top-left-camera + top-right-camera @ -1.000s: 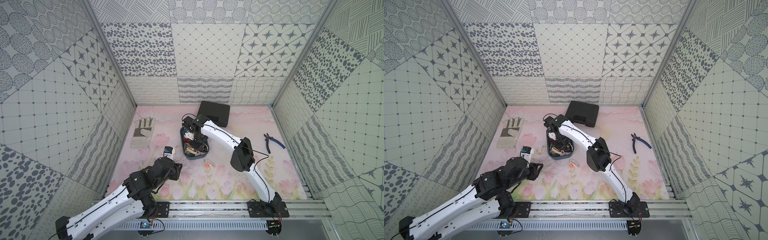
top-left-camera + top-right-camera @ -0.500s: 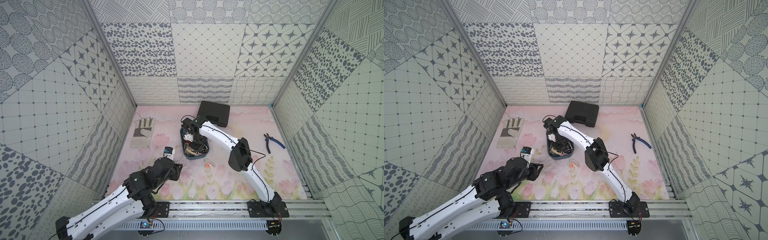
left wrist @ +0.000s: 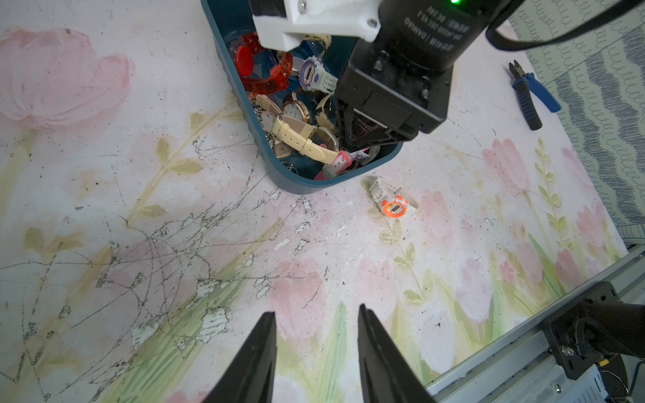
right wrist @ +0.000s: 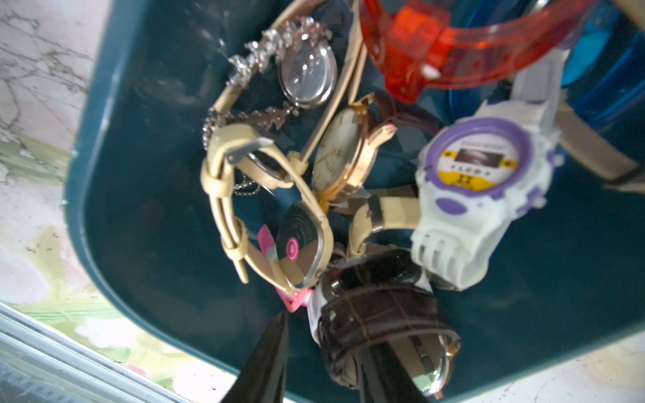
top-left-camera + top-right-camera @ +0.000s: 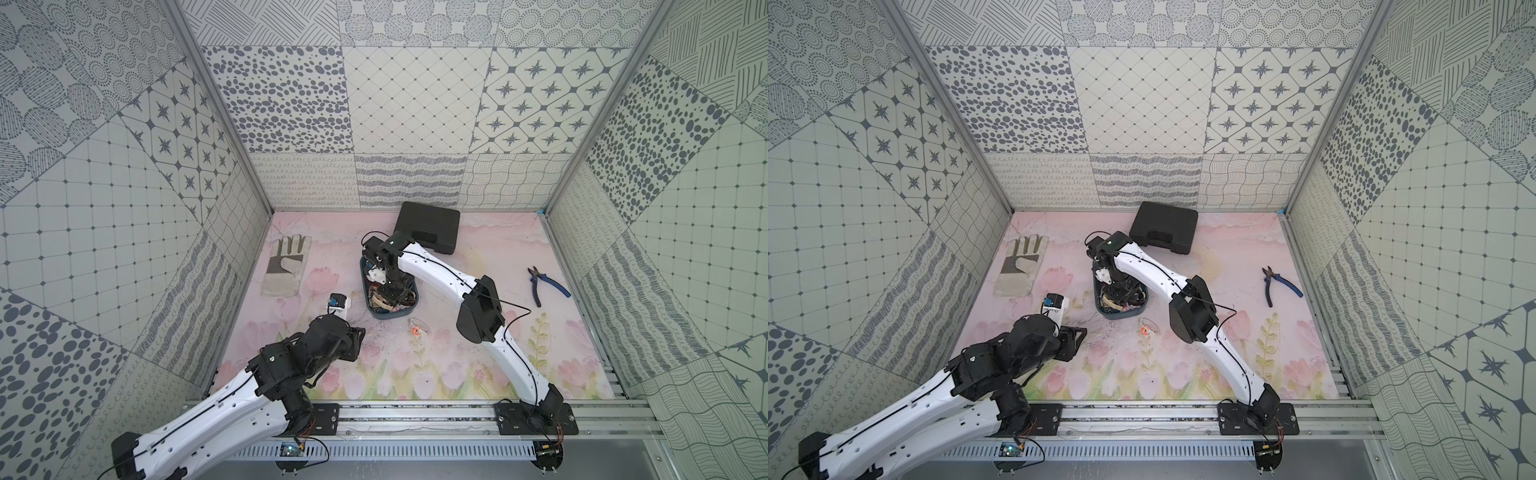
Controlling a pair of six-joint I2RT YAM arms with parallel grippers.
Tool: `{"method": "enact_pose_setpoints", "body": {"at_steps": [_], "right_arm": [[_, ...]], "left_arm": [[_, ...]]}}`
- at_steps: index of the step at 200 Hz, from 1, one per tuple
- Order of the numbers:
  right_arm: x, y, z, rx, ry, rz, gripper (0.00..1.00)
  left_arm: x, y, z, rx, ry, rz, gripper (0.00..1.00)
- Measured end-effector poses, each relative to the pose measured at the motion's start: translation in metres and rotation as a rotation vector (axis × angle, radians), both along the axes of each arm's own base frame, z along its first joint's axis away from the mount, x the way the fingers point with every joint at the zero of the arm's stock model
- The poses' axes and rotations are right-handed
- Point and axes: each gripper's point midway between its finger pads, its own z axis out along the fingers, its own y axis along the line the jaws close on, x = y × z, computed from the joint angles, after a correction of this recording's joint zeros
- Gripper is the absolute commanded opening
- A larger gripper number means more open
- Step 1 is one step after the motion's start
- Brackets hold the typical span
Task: Put the watch into the storage box
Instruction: Adjust the watch in the storage box, then pick up the watch at the center of the board.
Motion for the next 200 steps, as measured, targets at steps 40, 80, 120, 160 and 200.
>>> {"method": "enact_pose_setpoints", "body": {"at_steps": [40,80,120,160,200], "right_arm": [[-0.001,0.001,0.024,0.044,-0.043,0.001,0.42],[-0.005,-0.004,0.067,0.140,-0.109,-0.007,0.43],[-0.005,-0.046,0.094,0.250,-0.161,-0.128,0.45],[0.012,-0.154,0.079,0.354,-0.192,-0.477,0.45],[-0.003,-0.191,0.039,0.440,-0.143,-0.668,0.45]], "left_arm": [[0.000,0.000,0.000,0.004,-0.001,-0.003,0.44],[0.000,-0.002,-0.003,0.018,0.005,-0.014,0.49],[0.001,-0.023,-0.014,0.064,0.069,-0.072,0.49],[-0.005,-0.074,-0.018,0.126,0.130,-0.226,0.49],[-0.016,-0.138,-0.023,0.216,0.146,-0.435,0.49]]}}
